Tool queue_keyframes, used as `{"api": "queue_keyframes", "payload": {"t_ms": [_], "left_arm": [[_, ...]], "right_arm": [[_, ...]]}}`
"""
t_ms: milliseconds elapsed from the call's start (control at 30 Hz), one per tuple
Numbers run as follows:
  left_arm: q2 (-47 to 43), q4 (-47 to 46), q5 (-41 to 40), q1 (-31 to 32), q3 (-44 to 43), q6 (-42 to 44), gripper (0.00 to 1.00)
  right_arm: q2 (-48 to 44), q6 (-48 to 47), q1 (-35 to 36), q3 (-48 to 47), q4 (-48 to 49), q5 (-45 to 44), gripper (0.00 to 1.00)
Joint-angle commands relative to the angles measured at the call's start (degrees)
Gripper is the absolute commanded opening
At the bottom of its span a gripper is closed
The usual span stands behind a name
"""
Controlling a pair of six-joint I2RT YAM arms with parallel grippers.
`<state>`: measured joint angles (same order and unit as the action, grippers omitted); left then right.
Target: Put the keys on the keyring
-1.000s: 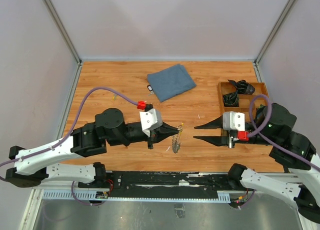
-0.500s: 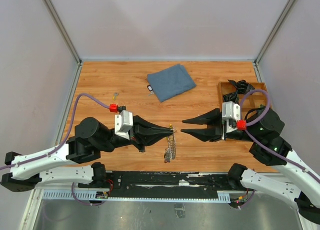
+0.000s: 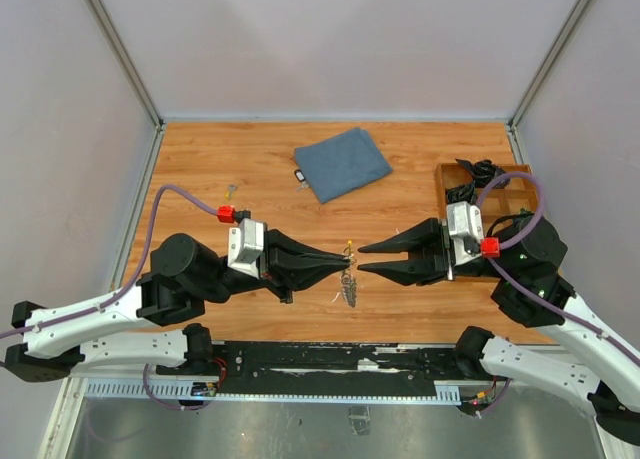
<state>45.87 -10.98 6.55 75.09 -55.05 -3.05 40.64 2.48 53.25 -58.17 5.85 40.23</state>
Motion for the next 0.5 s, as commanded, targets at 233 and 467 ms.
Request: {"api": "queue_keyframes", "payload": {"t_ms": [233,467], "left_arm": [[1.0,-3.1,1.0,0.0,-1.0,0.4,0.01],[1.3,-2.0,0.6,0.0,-1.4,0.6,0.00]], "right_arm": [[2.7,0.3,0.9,-2.1,0.3,5.0,0.26],[2.6,0.1,1.2,-1.9,0.5,5.1,0.22]]}}
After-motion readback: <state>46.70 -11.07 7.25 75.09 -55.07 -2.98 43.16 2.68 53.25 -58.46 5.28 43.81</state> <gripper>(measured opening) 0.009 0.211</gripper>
